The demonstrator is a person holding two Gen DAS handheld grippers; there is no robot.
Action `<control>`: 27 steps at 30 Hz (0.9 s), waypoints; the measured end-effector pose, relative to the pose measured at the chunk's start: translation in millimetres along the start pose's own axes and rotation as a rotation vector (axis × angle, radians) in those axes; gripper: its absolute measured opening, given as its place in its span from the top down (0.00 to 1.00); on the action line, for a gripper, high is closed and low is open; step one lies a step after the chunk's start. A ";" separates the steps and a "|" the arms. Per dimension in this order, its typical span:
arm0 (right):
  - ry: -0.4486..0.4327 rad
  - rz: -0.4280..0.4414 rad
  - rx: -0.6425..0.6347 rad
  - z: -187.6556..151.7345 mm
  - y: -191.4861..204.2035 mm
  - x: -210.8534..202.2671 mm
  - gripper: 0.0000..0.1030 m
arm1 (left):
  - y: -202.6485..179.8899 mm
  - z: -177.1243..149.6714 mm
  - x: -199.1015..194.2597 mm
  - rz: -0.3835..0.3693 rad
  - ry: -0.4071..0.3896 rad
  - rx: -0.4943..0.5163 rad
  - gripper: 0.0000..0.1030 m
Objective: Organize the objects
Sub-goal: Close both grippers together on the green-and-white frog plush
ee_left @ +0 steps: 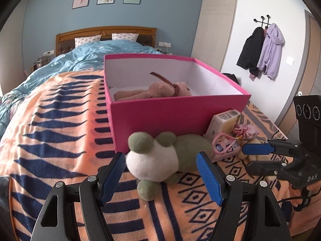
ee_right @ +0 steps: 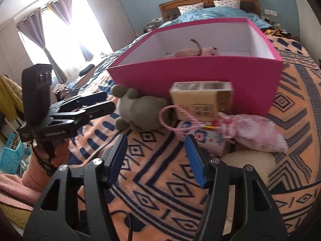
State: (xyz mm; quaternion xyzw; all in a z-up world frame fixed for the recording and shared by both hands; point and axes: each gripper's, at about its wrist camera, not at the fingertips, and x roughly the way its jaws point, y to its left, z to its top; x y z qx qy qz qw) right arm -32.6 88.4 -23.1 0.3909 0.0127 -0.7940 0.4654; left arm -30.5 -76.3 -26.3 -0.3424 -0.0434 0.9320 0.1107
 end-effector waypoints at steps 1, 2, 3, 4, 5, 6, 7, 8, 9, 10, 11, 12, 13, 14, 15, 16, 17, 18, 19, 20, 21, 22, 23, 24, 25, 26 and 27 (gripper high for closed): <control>0.003 0.007 -0.006 0.0 2.7 2.9 0.41 | 1.6 -0.4 1.2 0.002 0.004 -0.004 0.27; 0.011 0.017 -0.015 0.8 6.3 7.8 0.41 | 3.5 -0.8 2.5 0.003 0.009 -0.008 0.27; 0.017 0.025 -0.018 0.8 8.4 11.2 0.41 | 5.5 -1.3 3.8 0.006 0.014 -0.011 0.27; 0.025 0.038 -0.020 1.2 10.8 15.9 0.41 | 7.0 -1.2 5.0 0.006 0.019 -0.014 0.27; 0.037 0.053 -0.023 1.8 14.0 22.2 0.41 | 9.4 -1.7 6.9 0.004 0.026 -0.018 0.27; 0.047 0.062 -0.027 1.7 17.2 26.9 0.41 | 11.3 -1.9 8.8 0.000 0.031 -0.022 0.27; 0.055 0.066 -0.031 2.3 19.9 32.6 0.41 | 13.0 -1.9 11.1 -0.002 0.038 -0.027 0.27; 0.060 0.066 -0.034 2.4 21.4 36.4 0.41 | 15.2 -2.0 13.5 -0.003 0.046 -0.034 0.27; 0.068 0.067 -0.037 3.1 23.0 41.8 0.41 | 17.6 -2.4 16.1 -0.004 0.055 -0.040 0.27; 0.077 0.061 -0.035 3.8 23.7 47.2 0.41 | 18.9 -2.5 18.0 -0.005 0.061 -0.044 0.27; 0.083 0.050 -0.034 4.4 24.6 50.8 0.41 | 20.5 -2.8 19.6 -0.008 0.067 -0.048 0.27; 0.090 0.034 -0.031 5.1 23.8 54.9 0.41 | 21.7 -3.2 20.4 -0.014 0.071 -0.049 0.27; 0.095 0.022 -0.023 5.9 22.0 57.8 0.41 | 22.5 -3.6 20.9 -0.017 0.075 -0.048 0.27; 0.101 0.013 -0.011 6.7 19.6 60.3 0.41 | 23.2 -3.8 21.1 -0.016 0.076 -0.046 0.27; 0.102 0.008 0.001 7.6 17.0 61.7 0.41 | 23.8 -3.9 21.4 -0.019 0.079 -0.045 0.27; 0.099 -0.001 0.008 8.7 15.0 62.2 0.41 | 24.5 -3.6 22.2 -0.025 0.083 -0.046 0.27; 0.094 -0.015 0.014 10.7 13.1 62.4 0.41 | 25.3 -3.6 23.1 -0.029 0.087 -0.049 0.27; 0.090 -0.018 0.016 12.4 12.0 62.5 0.41 | 26.4 -3.8 23.6 -0.031 0.090 -0.050 0.27; 0.086 -0.018 0.019 13.9 11.1 62.8 0.41 | 26.6 -3.8 24.2 -0.032 0.092 -0.048 0.27; 0.082 -0.018 0.022 15.6 10.5 63.4 0.41 | 26.8 -3.3 24.9 -0.030 0.095 -0.045 0.27; 0.078 -0.021 0.023 17.6 10.3 64.8 0.41 | 26.4 -3.0 25.7 -0.027 0.098 -0.038 0.27; 0.077 -0.022 0.020 18.1 11.1 66.2 0.41 | 25.7 -2.6 26.2 -0.026 0.100 -0.032 0.27; 0.075 -0.024 0.019 19.4 11.4 67.9 0.41 | 25.1 -2.4 26.5 -0.025 0.103 -0.026 0.27; 0.076 -0.025 0.021 20.9 11.6 70.5 0.41 | 24.5 -2.2 27.0 -0.027 0.105 -0.022 0.27; 0.076 -0.026 0.022 21.7 11.6 71.9 0.41 | 24.2 -1.8 27.8 -0.031 0.108 -0.020 0.27; 0.072 -0.031 0.023 22.7 11.3 73.3 0.41 | 23.8 -1.8 28.7 -0.039 0.113 -0.017 0.27; 0.070 -0.032 0.029 23.7 10.4 74.6 0.41 | 23.4 -1.6 29.3 -0.043 0.116 -0.015 0.27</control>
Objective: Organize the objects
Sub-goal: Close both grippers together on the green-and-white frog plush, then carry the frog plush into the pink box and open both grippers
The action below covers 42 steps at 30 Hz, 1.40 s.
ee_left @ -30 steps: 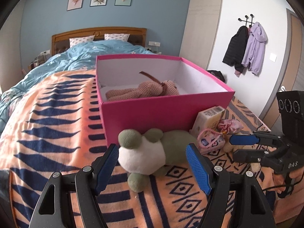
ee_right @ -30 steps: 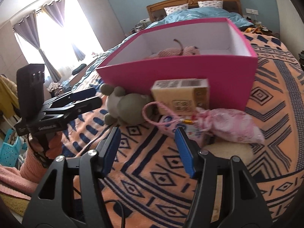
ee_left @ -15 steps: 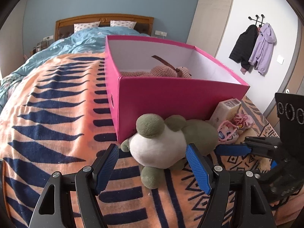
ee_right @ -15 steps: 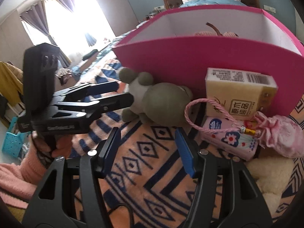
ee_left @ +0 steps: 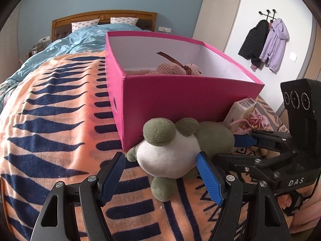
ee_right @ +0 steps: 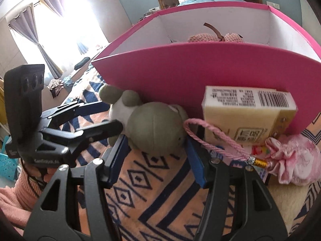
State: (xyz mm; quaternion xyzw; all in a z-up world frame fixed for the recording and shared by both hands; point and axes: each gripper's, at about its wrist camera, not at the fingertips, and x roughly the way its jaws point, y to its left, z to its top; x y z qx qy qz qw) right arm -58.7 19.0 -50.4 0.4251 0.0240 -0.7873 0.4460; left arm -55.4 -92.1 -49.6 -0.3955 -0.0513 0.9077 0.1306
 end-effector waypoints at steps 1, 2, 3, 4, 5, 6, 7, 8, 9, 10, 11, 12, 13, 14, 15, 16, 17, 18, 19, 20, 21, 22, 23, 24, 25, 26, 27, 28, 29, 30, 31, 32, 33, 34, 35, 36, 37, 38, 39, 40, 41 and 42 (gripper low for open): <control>-0.001 0.002 0.004 0.6 -1.2 0.9 0.41 | -0.3 0.1 0.8 -0.006 0.003 0.002 0.27; -0.002 0.003 0.006 1.4 -1.9 1.5 0.43 | -0.8 -0.4 1.7 -0.014 0.006 0.004 0.27; -0.006 0.002 0.007 1.7 -2.5 1.6 0.44 | -1.7 -0.6 2.4 -0.025 0.009 0.007 0.27; -0.006 0.003 0.007 1.9 -3.1 1.9 0.44 | -2.9 -0.8 3.0 -0.031 0.012 0.011 0.28; -0.007 0.004 0.008 1.8 -3.8 1.9 0.44 | -3.6 -1.0 3.3 -0.034 0.013 0.015 0.29; -0.007 0.006 0.012 3.1 -1.6 1.9 0.45 | -4.5 -1.5 3.8 -0.040 0.014 0.020 0.31; -0.007 0.005 0.009 3.1 -0.3 0.7 0.45 | -4.9 -1.9 4.0 -0.044 0.017 0.022 0.33; -0.009 0.003 0.004 -1.2 -1.0 -2.8 0.45 | -5.8 -2.1 4.2 -0.042 0.017 0.025 0.33; -0.009 0.001 0.001 -1.4 -0.4 -3.0 0.45 | -6.6 -2.6 3.8 -0.040 0.016 0.029 0.33; -0.008 0.001 -0.001 -0.7 4.1 1.5 0.45 | -6.3 -2.8 3.2 -0.043 0.015 0.027 0.33; -0.008 0.002 -0.002 -0.6 4.5 1.5 0.45 | -6.3 -2.7 2.6 -0.047 0.014 0.025 0.33; -0.008 0.003 -0.002 -0.9 4.1 1.4 0.45 | -6.0 -3.6 1.8 -0.051 0.012 0.023 0.33; -0.007 0.005 -0.003 -1.5 4.2 1.4 0.45 | -6.0 -3.7 0.8 -0.053 0.011 0.021 0.33; -0.006 0.006 -0.008 -1.5 5.3 0.8 0.46 | -7.1 -4.0 -1.1 -0.050 0.009 0.022 0.33; -0.008 0.006 -0.014 -0.6 4.9 -0.2 0.46 | -8.4 -4.2 -3.0 -0.046 0.005 0.025 0.33; -0.010 0.007 -0.025 -0.6 7.5 -1.2 0.46 | -9.4 -4.7 -5.7 -0.043 -0.001 0.029 0.33; -0.011 0.008 -0.035 -1.2 8.4 -2.6 0.46 | -10.5 -5.6 -10.6 -0.043 -0.011 0.028 0.33; -0.013 0.008 -0.049 -1.5 11.2 -4.6 0.46 | -10.7 -5.4 -13.9 -0.045 -0.018 0.026 0.33; -0.017 0.008 -0.060 -1.0 13.7 -5.8 0.46 | -10.5 -4.9 -17.1 -0.047 -0.025 0.024 0.33; -0.020 0.010 -0.072 -1.7 17.3 -7.1 0.46 | -11.5 -4.7 -22.6 -0.047 -0.035 0.026 0.33; -0.021 0.013 -0.083 -1.8 20.1 -9.5 0.46 | -12.5 -4.6 -26.1 -0.045 -0.042 0.028 0.33; -0.023 0.016 -0.093 -1.7 22.5 -11.8 0.46 | -13.8 -4.2 -29.3 -0.043 -0.048 0.032 0.33; -0.027 0.019 -0.104 -1.5 25.7 -14.8 0.46 | -16.2 -3.4 -34.4 -0.036 -0.058 0.041 0.33; -0.030 0.021 -0.110 -1.4 27.0 -17.0 0.46 | -17.6 -2.7 -37.6 -0.032 -0.064 0.046 0.33; -0.034 0.025 -0.118 -1.0 28.6 -20.6 0.46 | -19.4 -1.5 -41.7 -0.028 -0.071 0.053 0.33; -0.038 0.027 -0.125 -0.5 30.2 -23.2 0.46 | -21.2 -0.1 -45.3 -0.026 -0.080 0.058 0.33; -0.045 0.030 -0.130 0.0 30.6 -26.3 0.46 | -22.5 1.0 -48.3 -0.026 -0.088 0.062 0.33; -0.051 0.034 -0.136 0.8 31.3 -29.6 0.46 | -23.7 2.3 -51.2 -0.026 -0.095 0.066 0.33; -0.055 0.034 -0.141 0.9 32.1 -31.8 0.46 | -24.9 3.8 -54.7 -0.028 -0.104 0.069 0.33; -0.064 0.036 -0.147 2.3 33.5 -35.8 0.46 | -26.4 5.6 -58.5 -0.031 -0.116 0.073 0.33; -0.068 0.037 -0.150 5.0 37.9 -30.6 0.46 | -27.4 6.5 -61.1 -0.032 -0.125 0.076 0.33; -0.073 0.040 -0.155 6.3 37.9 -34.2 0.46 | -28.7 8.3 -64.1 -0.030 -0.134 0.079 0.33; -0.082 0.040 -0.163 7.3 39.2 -38.9 0.46 | -30.0 10.5 -67.7 -0.029 -0.146 0.085 0.33; -0.091 0.040 -0.166 8.2 40.4 -43.1 0.46 | -30.8 11.8 -70.5 -0.027 -0.155 0.090 0.33; -0.097 0.043 -0.170 9.9 41.4 -45.5 0.46 | -32.0 14.4 -73.1 -0.024 -0.165 0.093 0.33; -0.104 0.047 -0.177 11.0 42.5 -49.4 0.46 | -33.0 17.7 -76.0 -0.025 -0.175 0.095 0.33; -0.115 0.050 -0.183 12.8 43.4 -53.8 0.46 | -34.0 19.9 -77.9 -0.026 -0.183 0.098 0.33; -0.121 0.051 -0.187 13.4 43.7 -57.0 0.46 | -34.7 22.8 -80.2 -0.027 -0.192 0.101 0.33; -0.131 0.052 -0.194 16.9 44.3 -60.9 0.46 | -35.2 26.8 -82.2 -0.029 -0.199 0.102 0.33; -0.138 0.052 -0.198 17.4 43.3 -63.8 0.46 | -35.4 29.7 -83.4 -0.031 -0.205 0.104 0.33; -0.147 0.051 -0.202 21.5 43.3 -65.8 0.46 | -35.9 33.2 -84.3 -0.032 -0.212 0.105 0.33; -0.157 0.051 -0.207 24.9 43.2 -69.3 0.46 | -37.0 37.8 -84.9 -0.030 -0.218 0.108 0.33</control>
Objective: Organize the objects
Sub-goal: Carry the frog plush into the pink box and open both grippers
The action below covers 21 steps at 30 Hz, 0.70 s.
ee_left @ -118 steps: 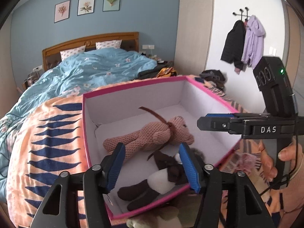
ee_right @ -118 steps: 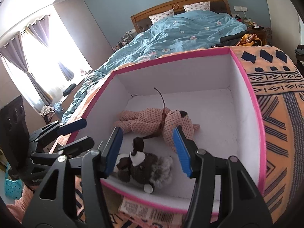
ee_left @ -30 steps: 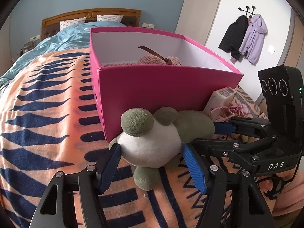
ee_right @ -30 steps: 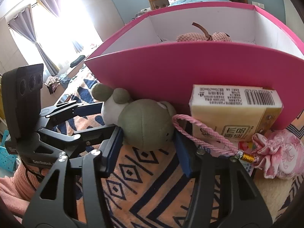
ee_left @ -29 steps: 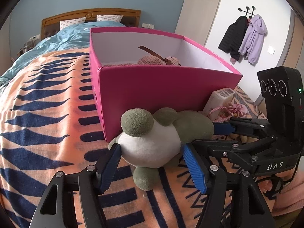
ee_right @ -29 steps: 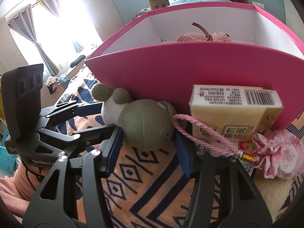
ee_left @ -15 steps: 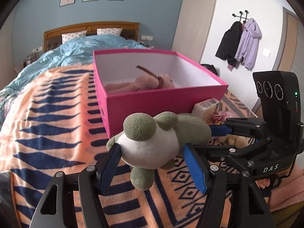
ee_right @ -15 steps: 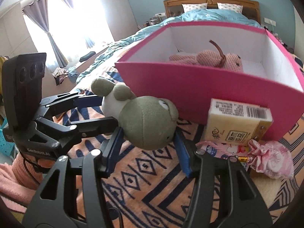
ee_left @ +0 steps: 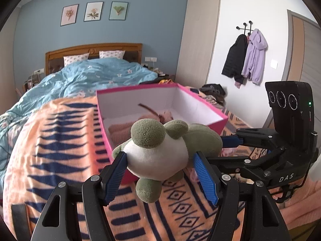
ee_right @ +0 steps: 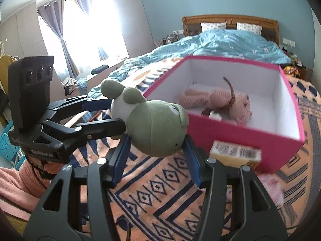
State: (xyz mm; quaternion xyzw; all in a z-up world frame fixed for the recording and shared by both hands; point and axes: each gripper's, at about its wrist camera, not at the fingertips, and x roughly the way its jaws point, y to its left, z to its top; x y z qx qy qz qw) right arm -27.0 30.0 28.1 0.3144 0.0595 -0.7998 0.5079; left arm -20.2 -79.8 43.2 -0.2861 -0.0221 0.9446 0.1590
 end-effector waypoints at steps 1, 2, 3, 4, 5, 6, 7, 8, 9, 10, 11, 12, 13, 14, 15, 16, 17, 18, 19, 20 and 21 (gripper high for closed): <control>-0.009 -0.001 -0.003 3.0 -0.8 -2.8 0.46 | -0.1 2.8 0.6 0.002 -0.004 0.004 0.33; -0.022 -0.003 -0.007 6.0 -2.1 -5.6 0.46 | -0.6 8.0 2.2 0.004 -0.009 0.011 0.33; -0.032 -0.007 -0.009 10.1 -3.8 -7.4 0.46 | -1.2 10.1 2.9 0.006 -0.013 0.014 0.33; -0.039 -0.010 -0.011 14.3 -5.8 -7.1 0.46 | -1.5 12.8 4.0 0.007 -0.017 0.017 0.33; -0.049 -0.016 -0.015 18.4 -7.0 -8.6 0.46 | -1.2 18.2 6.3 0.009 -0.022 0.020 0.33; -0.059 -0.020 -0.019 22.5 -8.7 -10.3 0.46 | -0.5 21.2 7.3 0.011 -0.026 0.023 0.33; -0.066 -0.021 -0.018 26.2 -10.7 -11.2 0.46 | -0.3 24.4 8.4 0.013 -0.031 0.026 0.33; -0.072 -0.021 -0.016 32.5 -13.3 -10.7 0.46 | 0.9 29.7 10.9 0.014 -0.036 0.028 0.33; -0.078 -0.020 -0.013 35.4 -16.4 -12.2 0.46 | 1.2 32.6 12.6 0.014 -0.038 0.029 0.33; -0.083 -0.021 -0.010 40.3 -20.2 -11.5 0.46 | 1.7 35.6 14.6 0.017 -0.039 0.030 0.33; -0.086 -0.021 -0.009 43.0 -22.3 -11.3 0.46 | 2.5 39.3 17.1 0.021 -0.040 0.031 0.33; -0.091 -0.019 -0.004 47.9 -26.3 -9.8 0.46 | 3.7 43.8 20.3 0.024 -0.042 0.033 0.33; -0.094 -0.019 -0.002 50.5 -27.8 -10.1 0.46 | 4.6 47.0 22.5 0.026 -0.041 0.032 0.33; -0.096 -0.019 0.003 54.1 -31.3 -9.0 0.46 | 5.6 51.8 26.2 0.030 -0.039 0.031 0.33; -0.100 -0.016 0.009 58.3 -34.3 -8.3 0.46 | 6.6 54.6 28.3 0.034 -0.041 0.035 0.33; -0.102 -0.015 0.011 62.6 -36.9 -7.3 0.46 | 7.6 57.4 30.5 0.038 -0.042 0.037 0.33; -0.106 -0.014 0.017 65.9 -40.0 -6.0 0.46 | 9.0 60.5 33.2 0.044 -0.041 0.036 0.33; -0.108 -0.007 0.024 69.1 -43.7 -4.2 0.46 | 10.6 63.5 36.5 0.051 -0.039 0.038 0.33; -0.107 -0.005 0.027 72.2 -46.4 -2.4 0.46 | 12.3 65.3 38.7 0.056 -0.038 0.041 0.33; -0.106 -0.006 0.029 76.1 -49.4 0.2 0.46 | 14.7 67.5 42.0 0.062 -0.035 0.038 0.33; -0.102 -0.001 0.036 80.0 -53.4 4.3 0.46 | 17.5 69.9 46.0 0.063 -0.028 0.031 0.33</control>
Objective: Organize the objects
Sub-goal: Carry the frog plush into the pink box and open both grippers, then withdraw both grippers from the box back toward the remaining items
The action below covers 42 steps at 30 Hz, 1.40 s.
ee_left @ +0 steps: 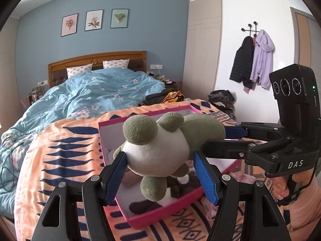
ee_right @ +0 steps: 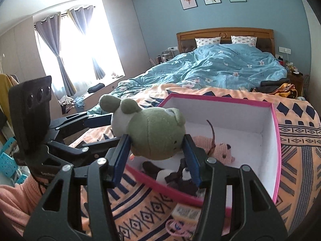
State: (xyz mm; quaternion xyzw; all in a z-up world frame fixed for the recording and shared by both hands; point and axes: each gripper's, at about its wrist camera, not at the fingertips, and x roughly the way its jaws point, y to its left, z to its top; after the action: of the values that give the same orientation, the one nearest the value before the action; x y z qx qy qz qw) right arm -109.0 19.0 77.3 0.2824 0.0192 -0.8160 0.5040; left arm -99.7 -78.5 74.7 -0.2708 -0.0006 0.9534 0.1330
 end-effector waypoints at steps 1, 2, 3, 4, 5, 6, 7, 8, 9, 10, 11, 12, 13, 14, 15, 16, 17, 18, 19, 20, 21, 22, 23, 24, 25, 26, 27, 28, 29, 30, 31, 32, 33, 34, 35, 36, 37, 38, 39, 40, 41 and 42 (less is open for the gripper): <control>0.004 0.002 0.005 2.3 -2.9 2.8 0.46 | 2.0 1.4 3.3 -0.003 0.007 -0.006 0.33; 0.007 0.000 0.007 4.1 -4.2 3.7 0.46 | 5.1 3.7 7.3 -0.010 0.016 -0.015 0.33; 0.008 -0.002 0.008 6.3 -6.9 6.8 0.46 | 9.7 5.4 11.8 -0.019 0.025 -0.031 0.33; 0.010 -0.002 0.012 7.6 -8.5 8.6 0.46 | 13.0 5.9 14.4 -0.026 0.032 -0.044 0.33; 0.012 -0.003 0.019 9.8 -11.6 11.6 0.46 | 16.3 7.6 18.3 -0.032 0.038 -0.056 0.33; 0.014 -0.006 0.023 10.2 -12.3 13.1 0.46 | 19.6 9.5 23.2 -0.032 0.044 -0.064 0.33; 0.017 -0.008 0.026 11.9 -14.1 15.8 0.46 | 20.9 11.0 25.8 -0.031 0.047 -0.067 0.33; 0.019 -0.009 0.029 13.0 -15.7 17.9 0.46 | 23.6 12.6 30.7 -0.028 0.054 -0.071 0.33; 0.024 -0.012 0.034 15.0 -18.7 22.0 0.46 | 24.4 12.7 33.5 -0.026 0.058 -0.074 0.33; 0.029 -0.012 0.040 16.0 -21.1 25.2 0.46 | 27.0 13.7 38.0 -0.025 0.065 -0.079 0.33; 0.033 -0.013 0.043 16.5 -22.1 28.2 0.46 | 29.6 13.8 41.9 -0.026 0.072 -0.086 0.33; 0.039 -0.015 0.048 17.8 -25.0 32.0 0.46 | 31.7 14.3 45.2 -0.026 0.077 -0.092 0.33; 0.044 -0.015 0.055 20.2 -28.8 35.2 0.46 | 33.9 14.5 48.3 -0.024 0.082 -0.096 0.33; 0.049 -0.015 0.061 21.4 -31.9 38.6 0.46 | 37.0 14.7 53.5 -0.018 0.089 -0.102 0.33; 0.055 -0.016 0.066 22.8 -34.1 42.3 0.46 | 38.5 14.7 56.6 -0.014 0.093 -0.105 0.33; 0.060 -0.017 0.071 23.8 -36.3 45.7 0.46 | 40.3 14.9 59.6 -0.010 0.098 -0.106 0.33; 0.065 -0.020 0.076 25.5 -38.2 49.5 0.46 | 42.8 15.2 65.2 -0.001 0.109 -0.107 0.33; 0.073 -0.022 0.084 27.3 -41.1 54.5 0.46 | 45.2 15.1 69.0 0.004 0.116 -0.113 0.33; 0.080 -0.021 0.090 28.6 -42.8 58.0 0.46 | 46.4 14.9 71.1 0.007 0.122 -0.115 0.33; 0.087 -0.022 0.097 29.8 -45.6 62.1 0.46 | 48.2 14.5 75.1 0.014 0.130 -0.115 0.33; 0.098 -0.020 0.111 31.2 -48.5 66.8 0.46 | 50.5 14.2 79.3 0.019 0.138 -0.119 0.33; 0.103 -0.019 0.125 32.1 -50.7 70.2 0.46 | 52.0 13.8 82.4 0.022 0.145 -0.123 0.33; 0.106 -0.023 0.134 33.4 -52.6 73.5 0.46 | 53.9 13.9 87.0 0.032 0.154 -0.125 0.33; 0.115 -0.029 0.140 35.0 -54.1 78.4 0.46 | 55.6 14.0 91.2 0.041 0.162 -0.128 0.33; 0.123 -0.032 0.148 35.8 -55.8 81.9 0.45 | 57.3 13.8 95.6 0.047 0.172 -0.131 0.33; 0.136 -0.039 0.160 36.9 -57.6 86.4 0.45 | 59.1 13.6 98.9 0.048 0.180 -0.136 0.33; 0.147 -0.049 0.169 37.9 -59.6 91.0 0.45 | 60.6 13.0 101.4 0.050 0.185 -0.142 0.33; 0.155 -0.057 0.175 38.6 -61.6 94.6 0.45 | 61.6 13.1 103.1 0.060 0.189 -0.146 0.33; 0.168 -0.070 0.183 38.6 -63.1 98.7 0.45 | 61.9 13.0 104.0 0.067 0.189 -0.145 0.33; 0.179 -0.086 0.189 38.7 -64.1 101.3 0.45 | 61.9 12.6 103.9 0.076 0.188 -0.145 0.33; 0.188 -0.107 0.199 38.1 -65.6 102.7 0.45 | 61.3 12.2 102.5 0.078 0.184 -0.147 0.33; 0.190 -0.121 0.211 37.1 -67.2 102.3 0.45 | 60.9 12.1 100.3 0.077 0.178 -0.148 0.33; 0.188 -0.122 0.223 35.5 -69.0 100.4 0.45 | 59.6 11.5 96.8 0.076 0.168 -0.145 0.33; 0.184 -0.118 0.226 34.3 -70.1 97.4 0.45 | 58.9 11.5 94.9 0.077 0.161 -0.142 0.33; 0.182 -0.118 0.222 32.4 -69.7 94.2 0.45 | 57.9 11.2 92.3 0.082 0.153 -0.138 0.33; 0.180 -0.120 0.217 30.2 -68.8 90.6 0.45 | 56.4 10.2 88.7 0.088 0.143 -0.133 0.33; 0.178 -0.121 0.213 29.3 -68.5 88.9 0.45 | 55.3 9.7 86.3 0.086 0.137 -0.130 0.33; 0.175 -0.123 0.199 26.2 -65.9 84.7 0.45 | 54.7 9.1 84.2 0.081 0.133 -0.130 0.33; 0.174 -0.120 0.190 24.3 -64.1 82.3 0.45 | 53.6 7.7 81.6 0.078 0.128 -0.130 0.33; 0.175 -0.117 0.182 21.6 -61.7 79.3 0.45 | 52.5 6.5 79.8 0.076 0.125 -0.129 0.33; 0.174 -0.114 0.178 19.4 -60.2 76.7 0.45 | 51.6 5.3 77.2 0.072 0.122 -0.129 0.33; 0.172 -0.108 0.174 17.0 -58.3 73.7 0.45 | 49.3 3.0 73.2 0.063 0.115 -0.129 0.33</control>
State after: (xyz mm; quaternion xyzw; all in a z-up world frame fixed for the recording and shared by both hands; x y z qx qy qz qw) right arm -189.6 -17.6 41.5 0.3925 0.0067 -0.8133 0.4293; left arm -173.7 -107.3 35.9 -0.3328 -0.0457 0.9380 0.0853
